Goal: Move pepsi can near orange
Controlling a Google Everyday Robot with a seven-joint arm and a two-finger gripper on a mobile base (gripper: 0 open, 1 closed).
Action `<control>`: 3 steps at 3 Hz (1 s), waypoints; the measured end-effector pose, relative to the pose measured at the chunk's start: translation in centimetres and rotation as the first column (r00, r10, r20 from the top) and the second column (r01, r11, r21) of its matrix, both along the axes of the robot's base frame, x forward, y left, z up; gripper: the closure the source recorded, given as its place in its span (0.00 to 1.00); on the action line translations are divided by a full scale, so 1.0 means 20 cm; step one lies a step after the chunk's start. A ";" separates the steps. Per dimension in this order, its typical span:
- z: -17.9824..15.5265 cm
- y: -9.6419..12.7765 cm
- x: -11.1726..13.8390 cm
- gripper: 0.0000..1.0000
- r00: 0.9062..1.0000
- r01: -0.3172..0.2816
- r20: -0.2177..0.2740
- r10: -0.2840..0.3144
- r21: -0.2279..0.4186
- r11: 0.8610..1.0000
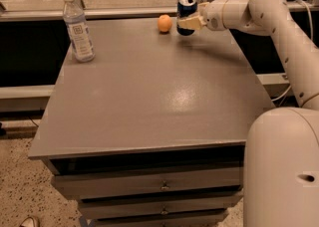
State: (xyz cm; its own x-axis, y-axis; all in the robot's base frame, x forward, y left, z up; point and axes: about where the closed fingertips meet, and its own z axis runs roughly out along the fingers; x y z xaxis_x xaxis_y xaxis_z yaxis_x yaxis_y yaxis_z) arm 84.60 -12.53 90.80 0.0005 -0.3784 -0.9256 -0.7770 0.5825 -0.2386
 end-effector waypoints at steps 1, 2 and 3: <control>-0.02 0.02 0.05 0.30 1.000 0.019 0.002 -0.019 0.010 1.000; -0.05 0.02 0.07 0.07 0.999 0.033 -0.008 -0.033 0.004 0.999; -0.08 0.05 0.05 0.00 0.999 0.016 -0.032 -0.016 0.009 1.000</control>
Offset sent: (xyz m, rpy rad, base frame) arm 0.0175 -0.0034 -0.0130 -0.0075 0.0170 -0.0620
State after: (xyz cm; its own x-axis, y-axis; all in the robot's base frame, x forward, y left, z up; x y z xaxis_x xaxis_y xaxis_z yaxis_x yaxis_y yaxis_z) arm 85.69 -11.60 89.13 -0.0353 -0.3695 -0.9286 -0.7746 0.5972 -0.2082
